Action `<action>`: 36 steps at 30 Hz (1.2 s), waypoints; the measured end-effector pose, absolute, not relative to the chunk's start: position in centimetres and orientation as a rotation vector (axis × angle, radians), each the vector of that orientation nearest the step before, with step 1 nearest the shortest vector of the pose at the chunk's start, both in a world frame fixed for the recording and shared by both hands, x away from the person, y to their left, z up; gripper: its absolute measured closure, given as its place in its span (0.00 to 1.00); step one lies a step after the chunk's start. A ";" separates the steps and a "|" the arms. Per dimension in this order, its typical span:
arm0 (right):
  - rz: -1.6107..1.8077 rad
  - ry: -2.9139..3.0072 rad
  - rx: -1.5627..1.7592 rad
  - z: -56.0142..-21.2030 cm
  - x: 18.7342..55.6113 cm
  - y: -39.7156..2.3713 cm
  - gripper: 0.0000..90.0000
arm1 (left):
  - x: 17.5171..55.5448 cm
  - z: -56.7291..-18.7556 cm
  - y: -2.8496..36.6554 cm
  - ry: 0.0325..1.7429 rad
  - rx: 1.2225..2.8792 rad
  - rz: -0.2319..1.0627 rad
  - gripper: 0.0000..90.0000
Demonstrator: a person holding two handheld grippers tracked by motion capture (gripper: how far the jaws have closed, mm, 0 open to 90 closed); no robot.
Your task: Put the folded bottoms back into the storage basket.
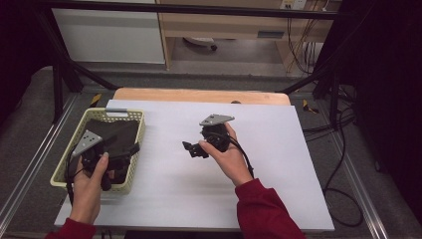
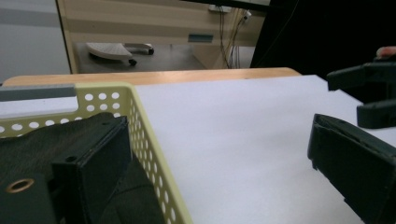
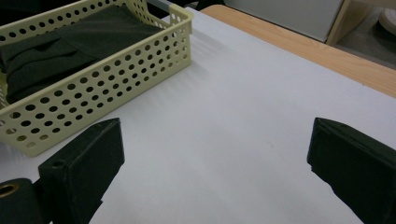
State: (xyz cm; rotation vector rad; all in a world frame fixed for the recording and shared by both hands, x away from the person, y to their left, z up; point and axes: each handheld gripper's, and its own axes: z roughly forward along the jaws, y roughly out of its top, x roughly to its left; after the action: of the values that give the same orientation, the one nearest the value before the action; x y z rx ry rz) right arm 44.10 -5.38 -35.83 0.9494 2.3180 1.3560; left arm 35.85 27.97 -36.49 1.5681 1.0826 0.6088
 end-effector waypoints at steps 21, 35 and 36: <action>1.362 2.211 1.069 -36.0 42.4 -12.3 0.04 | 33.9 -39.3 28.7 1.085 1.515 0.614 0.08; 1.395 2.070 1.027 -35.4 40.4 -15.6 0.03 | 33.1 -40.0 28.7 1.111 1.506 0.609 0.08; 1.391 2.059 1.030 -35.4 40.3 -15.8 0.03 | 33.1 -39.9 28.7 1.107 1.507 0.613 0.08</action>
State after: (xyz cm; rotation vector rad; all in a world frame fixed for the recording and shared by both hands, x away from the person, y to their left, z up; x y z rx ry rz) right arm 40.33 -15.83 -35.45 1.0298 2.0594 1.3913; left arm 33.10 28.72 -39.94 1.5068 1.1072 0.6134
